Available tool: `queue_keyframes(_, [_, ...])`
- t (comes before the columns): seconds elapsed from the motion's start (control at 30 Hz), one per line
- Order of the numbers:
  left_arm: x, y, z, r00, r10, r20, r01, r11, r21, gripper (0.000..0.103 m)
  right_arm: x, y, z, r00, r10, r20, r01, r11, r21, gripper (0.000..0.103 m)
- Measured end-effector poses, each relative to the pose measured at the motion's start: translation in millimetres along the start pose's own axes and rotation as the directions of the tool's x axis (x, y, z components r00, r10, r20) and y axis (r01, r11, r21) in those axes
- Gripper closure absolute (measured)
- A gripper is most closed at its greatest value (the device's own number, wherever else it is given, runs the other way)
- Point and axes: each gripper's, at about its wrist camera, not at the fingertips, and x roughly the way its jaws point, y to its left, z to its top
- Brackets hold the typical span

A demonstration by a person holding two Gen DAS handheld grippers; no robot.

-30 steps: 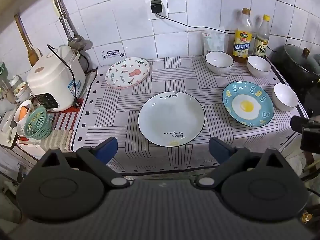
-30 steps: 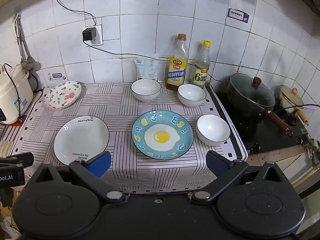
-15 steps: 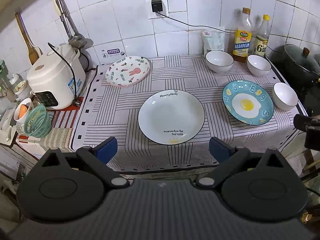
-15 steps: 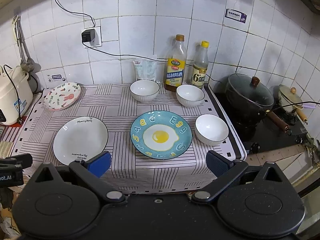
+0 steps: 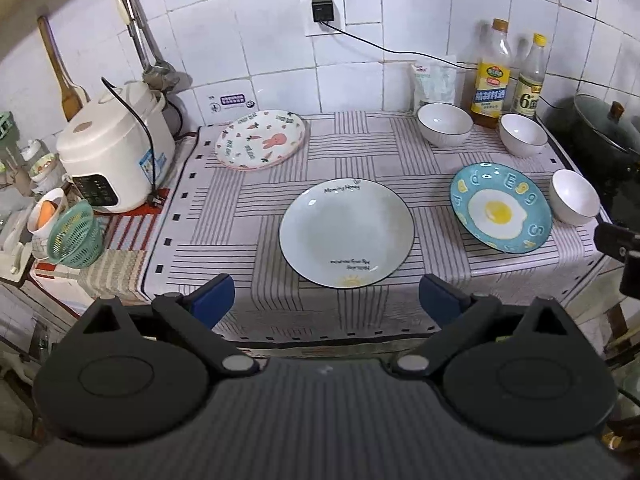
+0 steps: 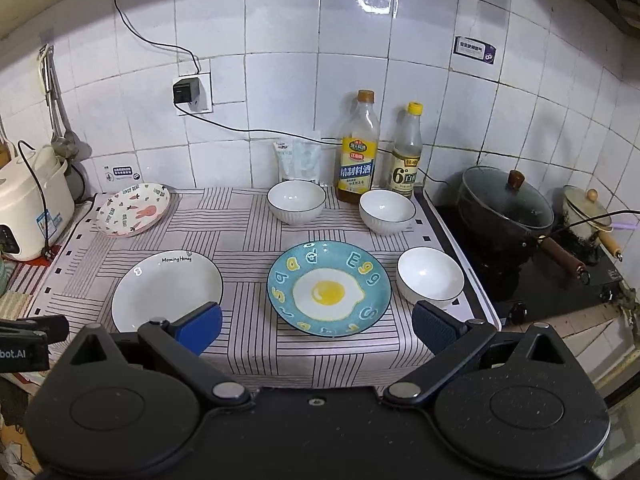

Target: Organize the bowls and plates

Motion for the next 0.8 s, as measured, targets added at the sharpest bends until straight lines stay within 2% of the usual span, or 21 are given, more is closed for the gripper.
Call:
queue_keyframes(0.13, [0.0,0.4,-2.0,1.000,-0.005,0.006,0.005,1.000,-0.015,0.003,0.0,-0.8,-2.8,1.000,-0.002,0.002,0.002,1.000,0.001,0.001])
queue_keyframes(0.4, [-8.3,-4.2,-9.7,0.997,0.006,0.075,-0.006,1.000,-0.003,0.002,1.2,-4.5,-9.6,1.000,0.000,0.018,0.000,1.000,0.012,0.001])
queue_keyframes(0.8, [-9.7,-6.7,-13.2,0.997,0.011,0.074,-0.012,1.000,0.009,0.002,-0.9,-4.1,-13.0,0.999,0.011,0.035,-0.010,1.000,-0.005,0.001])
